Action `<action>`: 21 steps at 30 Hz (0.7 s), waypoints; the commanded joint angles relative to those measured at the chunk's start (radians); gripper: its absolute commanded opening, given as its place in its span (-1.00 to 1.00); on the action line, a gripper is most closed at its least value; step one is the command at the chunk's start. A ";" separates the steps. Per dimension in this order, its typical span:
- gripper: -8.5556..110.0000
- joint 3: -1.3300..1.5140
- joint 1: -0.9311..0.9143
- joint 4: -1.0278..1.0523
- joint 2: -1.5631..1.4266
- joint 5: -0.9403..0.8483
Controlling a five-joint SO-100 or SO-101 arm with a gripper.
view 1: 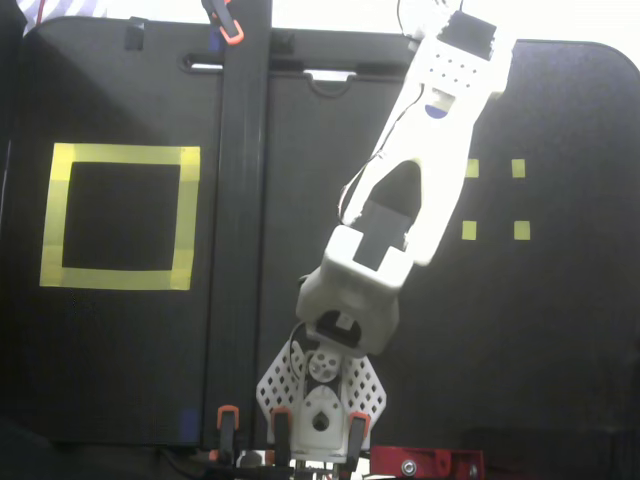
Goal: Grasp the block and place it in the designated area.
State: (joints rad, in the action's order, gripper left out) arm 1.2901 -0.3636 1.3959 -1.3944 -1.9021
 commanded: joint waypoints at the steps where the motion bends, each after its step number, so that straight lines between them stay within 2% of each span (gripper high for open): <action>1: -0.85 -0.043 0.000 0.029 -0.055 -0.055; 13: -0.80 -0.043 -0.015 0.054 -0.066 -0.058; 17: -0.39 -0.043 -0.018 0.064 -0.066 -0.101; 21: -0.19 -0.043 -0.026 0.086 -0.066 -0.138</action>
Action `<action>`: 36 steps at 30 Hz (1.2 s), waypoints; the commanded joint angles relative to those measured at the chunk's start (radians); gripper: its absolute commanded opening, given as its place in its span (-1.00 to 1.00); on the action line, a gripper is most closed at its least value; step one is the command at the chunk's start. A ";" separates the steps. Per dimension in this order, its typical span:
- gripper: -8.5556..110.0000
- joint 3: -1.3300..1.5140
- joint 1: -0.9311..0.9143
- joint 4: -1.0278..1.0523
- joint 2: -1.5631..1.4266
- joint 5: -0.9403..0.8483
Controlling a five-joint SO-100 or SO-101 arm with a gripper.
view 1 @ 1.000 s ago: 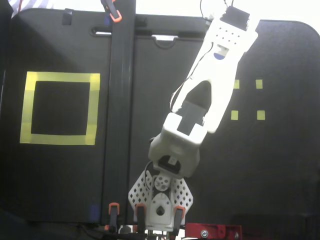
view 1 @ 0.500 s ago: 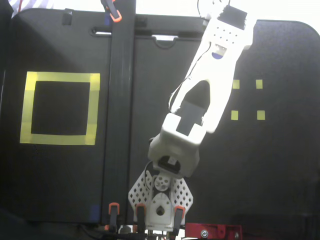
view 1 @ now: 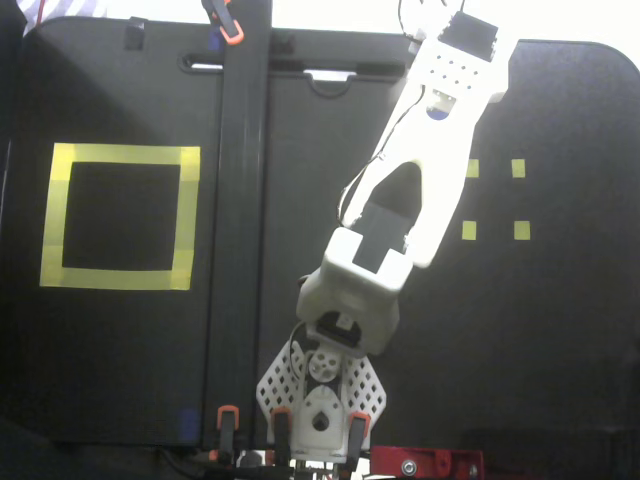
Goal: Grasp the block and place it in the designated area.
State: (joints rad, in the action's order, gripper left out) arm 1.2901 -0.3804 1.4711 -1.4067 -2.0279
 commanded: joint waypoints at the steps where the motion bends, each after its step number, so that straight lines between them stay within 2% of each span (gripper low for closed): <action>1: -0.14 -0.043 -0.011 0.014 -0.054 -0.017; 15: -0.13 -0.043 -0.044 0.017 -0.029 -0.035; 36: -0.13 -0.041 -0.094 -0.160 0.213 -0.025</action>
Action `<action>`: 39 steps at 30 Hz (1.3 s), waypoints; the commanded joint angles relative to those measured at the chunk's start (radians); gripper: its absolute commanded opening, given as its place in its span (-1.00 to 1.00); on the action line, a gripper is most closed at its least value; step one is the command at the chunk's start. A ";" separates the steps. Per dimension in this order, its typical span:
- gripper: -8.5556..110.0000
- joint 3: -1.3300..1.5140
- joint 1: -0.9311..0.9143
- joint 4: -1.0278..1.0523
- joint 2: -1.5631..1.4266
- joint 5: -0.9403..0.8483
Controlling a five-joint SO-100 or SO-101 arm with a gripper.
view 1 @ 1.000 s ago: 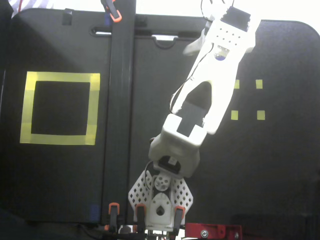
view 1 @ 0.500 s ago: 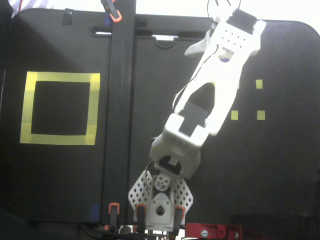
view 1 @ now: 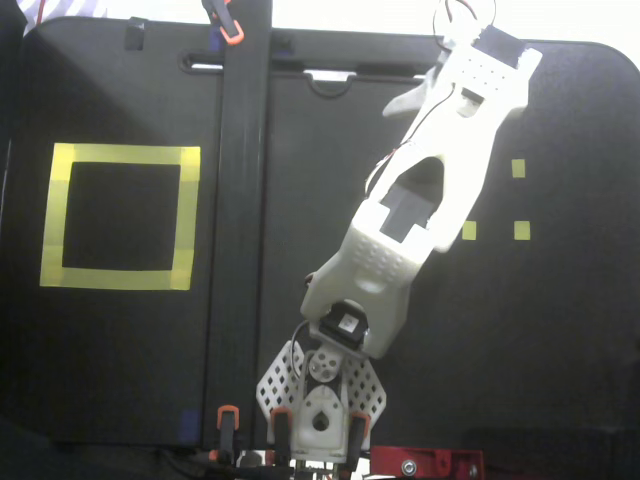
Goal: Grasp the block and place it in the designated area.
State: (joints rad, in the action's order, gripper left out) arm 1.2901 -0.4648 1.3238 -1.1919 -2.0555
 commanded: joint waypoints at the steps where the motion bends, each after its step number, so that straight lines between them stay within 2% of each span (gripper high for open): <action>1: -0.13 -0.041 -0.011 -0.018 0.006 0.003; 39: -0.14 -0.040 0.005 -0.146 0.186 0.041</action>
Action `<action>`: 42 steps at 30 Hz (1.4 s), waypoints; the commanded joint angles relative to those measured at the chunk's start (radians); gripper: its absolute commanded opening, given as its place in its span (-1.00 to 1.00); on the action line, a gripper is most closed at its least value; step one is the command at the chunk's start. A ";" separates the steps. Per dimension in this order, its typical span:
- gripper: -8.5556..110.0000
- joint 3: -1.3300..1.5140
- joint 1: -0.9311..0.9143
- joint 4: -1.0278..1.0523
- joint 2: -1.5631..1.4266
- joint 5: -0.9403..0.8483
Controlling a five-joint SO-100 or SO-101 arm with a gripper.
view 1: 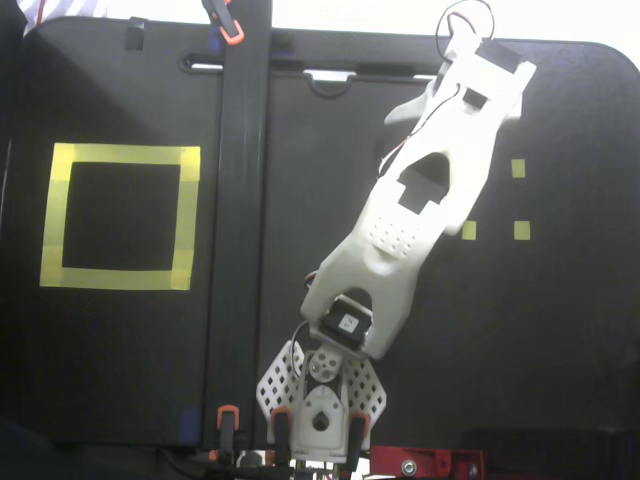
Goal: Grasp the block and place it in the designated area.
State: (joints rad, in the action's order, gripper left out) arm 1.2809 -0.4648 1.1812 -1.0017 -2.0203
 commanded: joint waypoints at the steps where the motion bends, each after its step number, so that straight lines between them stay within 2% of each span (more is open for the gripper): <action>1: -0.14 -0.031 0.005 -0.003 -0.005 0.006; 7: -0.14 -0.023 0.005 0.003 -0.005 0.006; 14: -0.40 0.003 0.008 -0.003 -0.005 0.006; 21: -0.49 0.043 0.009 -0.028 -0.008 0.005; 42: -0.49 0.032 0.009 0.014 -0.078 0.006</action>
State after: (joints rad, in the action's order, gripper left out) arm 1.3269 -0.4556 1.1628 -1.0278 -2.0172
